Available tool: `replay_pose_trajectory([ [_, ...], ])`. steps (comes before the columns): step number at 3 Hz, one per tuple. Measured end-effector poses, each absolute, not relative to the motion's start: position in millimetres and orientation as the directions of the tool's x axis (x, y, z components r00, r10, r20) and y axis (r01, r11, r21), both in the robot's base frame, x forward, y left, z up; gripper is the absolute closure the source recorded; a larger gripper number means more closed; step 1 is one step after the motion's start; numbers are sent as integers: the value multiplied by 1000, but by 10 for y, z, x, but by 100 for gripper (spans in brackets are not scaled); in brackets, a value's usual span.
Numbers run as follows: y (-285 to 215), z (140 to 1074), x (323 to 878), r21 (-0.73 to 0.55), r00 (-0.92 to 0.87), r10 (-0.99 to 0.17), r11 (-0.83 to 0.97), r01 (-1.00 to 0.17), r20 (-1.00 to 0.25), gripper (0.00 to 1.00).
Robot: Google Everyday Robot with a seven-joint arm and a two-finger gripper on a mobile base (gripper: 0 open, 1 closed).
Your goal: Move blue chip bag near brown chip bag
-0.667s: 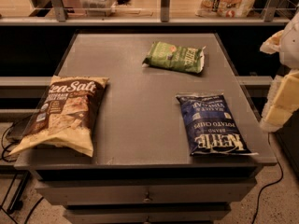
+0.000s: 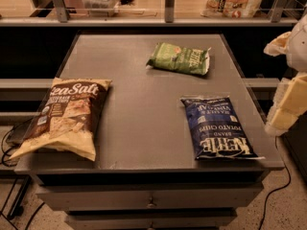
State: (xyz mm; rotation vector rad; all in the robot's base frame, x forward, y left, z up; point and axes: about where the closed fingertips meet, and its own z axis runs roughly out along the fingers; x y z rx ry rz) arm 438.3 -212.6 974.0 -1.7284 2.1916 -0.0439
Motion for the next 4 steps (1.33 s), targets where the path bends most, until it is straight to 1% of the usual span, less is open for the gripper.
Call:
replay_pose_trajectory([
  [1,-1965,9568,4399,-192,-130,-924,210,-959,-359,0],
  [2,-1664,9370,4401,-162,-81,-892,169,-972,-444,0],
  [3,-1452,9061,4412,-116,-83,-878,154,-981,-471,0],
  [4,-1366,8736,4396,-58,-119,-876,164,-985,-468,0],
])
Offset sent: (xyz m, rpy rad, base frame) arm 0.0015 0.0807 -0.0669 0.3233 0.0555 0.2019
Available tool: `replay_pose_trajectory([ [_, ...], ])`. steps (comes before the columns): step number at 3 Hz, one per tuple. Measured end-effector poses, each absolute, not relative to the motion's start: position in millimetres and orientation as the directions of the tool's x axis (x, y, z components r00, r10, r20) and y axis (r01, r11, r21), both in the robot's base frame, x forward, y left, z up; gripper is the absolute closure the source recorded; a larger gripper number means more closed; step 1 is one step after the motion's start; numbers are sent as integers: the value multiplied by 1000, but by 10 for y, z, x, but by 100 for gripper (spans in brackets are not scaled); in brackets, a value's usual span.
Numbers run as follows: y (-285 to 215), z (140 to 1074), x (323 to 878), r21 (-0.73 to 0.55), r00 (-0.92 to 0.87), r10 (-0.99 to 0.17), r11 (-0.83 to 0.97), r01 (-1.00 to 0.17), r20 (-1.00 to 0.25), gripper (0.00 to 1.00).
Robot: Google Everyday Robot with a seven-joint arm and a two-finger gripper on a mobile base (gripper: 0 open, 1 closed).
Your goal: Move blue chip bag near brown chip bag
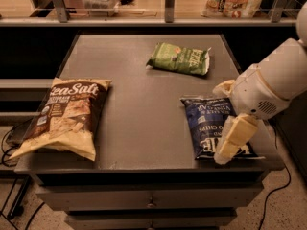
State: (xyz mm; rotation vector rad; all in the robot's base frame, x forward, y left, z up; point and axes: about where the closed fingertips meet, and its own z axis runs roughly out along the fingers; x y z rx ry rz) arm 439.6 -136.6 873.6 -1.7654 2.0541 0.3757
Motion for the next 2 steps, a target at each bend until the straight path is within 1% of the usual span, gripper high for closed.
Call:
replay_pose_trajectory([
  [1,-1356,8485,4352,-2,-166,-871,188,-982,-463,0],
  [2,-1382,8342,4325,18,-204,-866,220,-975,-456,17],
])
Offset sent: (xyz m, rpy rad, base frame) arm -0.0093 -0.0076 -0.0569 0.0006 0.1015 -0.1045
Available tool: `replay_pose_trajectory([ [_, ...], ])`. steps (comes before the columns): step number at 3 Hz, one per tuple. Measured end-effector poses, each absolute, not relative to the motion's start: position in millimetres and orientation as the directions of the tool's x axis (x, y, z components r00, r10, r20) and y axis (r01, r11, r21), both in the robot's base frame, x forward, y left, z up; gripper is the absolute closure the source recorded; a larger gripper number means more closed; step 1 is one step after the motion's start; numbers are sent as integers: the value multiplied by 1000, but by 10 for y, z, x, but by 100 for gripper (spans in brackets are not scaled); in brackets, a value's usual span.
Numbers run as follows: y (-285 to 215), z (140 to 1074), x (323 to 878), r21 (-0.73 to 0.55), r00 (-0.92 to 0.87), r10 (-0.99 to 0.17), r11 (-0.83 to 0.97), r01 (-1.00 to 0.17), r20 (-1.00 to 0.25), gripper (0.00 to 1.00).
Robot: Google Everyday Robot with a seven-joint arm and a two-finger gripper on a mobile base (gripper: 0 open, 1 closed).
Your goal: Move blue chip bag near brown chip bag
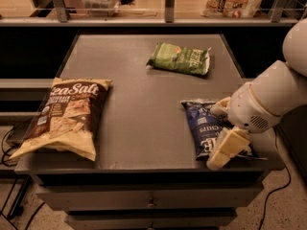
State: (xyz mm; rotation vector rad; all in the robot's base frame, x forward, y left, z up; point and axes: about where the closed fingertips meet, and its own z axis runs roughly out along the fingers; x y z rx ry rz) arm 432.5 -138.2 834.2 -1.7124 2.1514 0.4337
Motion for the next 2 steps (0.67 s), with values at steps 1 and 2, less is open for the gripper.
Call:
replay_pose_trajectory([
  [1,-1422,8334,4341,13,-238,-855,262,-965,-462,40],
  [2,-1437,8530,4413,-41,-225,-852,277,-960,-472,64],
])
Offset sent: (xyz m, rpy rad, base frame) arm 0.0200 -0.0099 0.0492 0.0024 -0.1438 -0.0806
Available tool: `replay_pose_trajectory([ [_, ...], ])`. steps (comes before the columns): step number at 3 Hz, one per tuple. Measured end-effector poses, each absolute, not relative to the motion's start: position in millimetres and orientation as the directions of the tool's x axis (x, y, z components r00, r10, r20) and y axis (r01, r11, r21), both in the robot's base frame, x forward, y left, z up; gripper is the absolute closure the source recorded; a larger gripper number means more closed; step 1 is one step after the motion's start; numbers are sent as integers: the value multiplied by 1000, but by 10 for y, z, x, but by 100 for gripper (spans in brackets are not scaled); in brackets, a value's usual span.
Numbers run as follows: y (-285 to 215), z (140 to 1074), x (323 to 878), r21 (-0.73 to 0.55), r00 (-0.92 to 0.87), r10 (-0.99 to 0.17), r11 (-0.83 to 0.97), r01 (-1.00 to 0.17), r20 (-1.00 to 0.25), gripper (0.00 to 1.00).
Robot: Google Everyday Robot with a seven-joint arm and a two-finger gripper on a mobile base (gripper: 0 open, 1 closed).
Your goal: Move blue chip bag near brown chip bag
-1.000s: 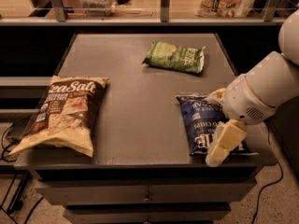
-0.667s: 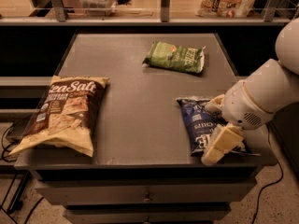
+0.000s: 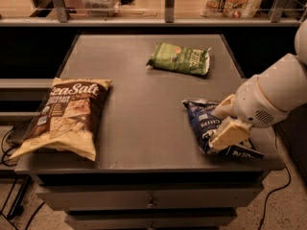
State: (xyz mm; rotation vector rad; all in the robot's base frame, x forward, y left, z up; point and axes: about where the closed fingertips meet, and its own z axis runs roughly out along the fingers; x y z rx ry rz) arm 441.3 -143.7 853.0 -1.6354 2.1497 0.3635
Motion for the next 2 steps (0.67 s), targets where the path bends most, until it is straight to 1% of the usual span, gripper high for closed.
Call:
replay_pose_trajectory([
  [1,-1348,8899,4539,-112,-165,-845,255,-960,-509,87],
  [2,-1170,9388,4709,-182,-62,-825,196,-964,-561,100],
])
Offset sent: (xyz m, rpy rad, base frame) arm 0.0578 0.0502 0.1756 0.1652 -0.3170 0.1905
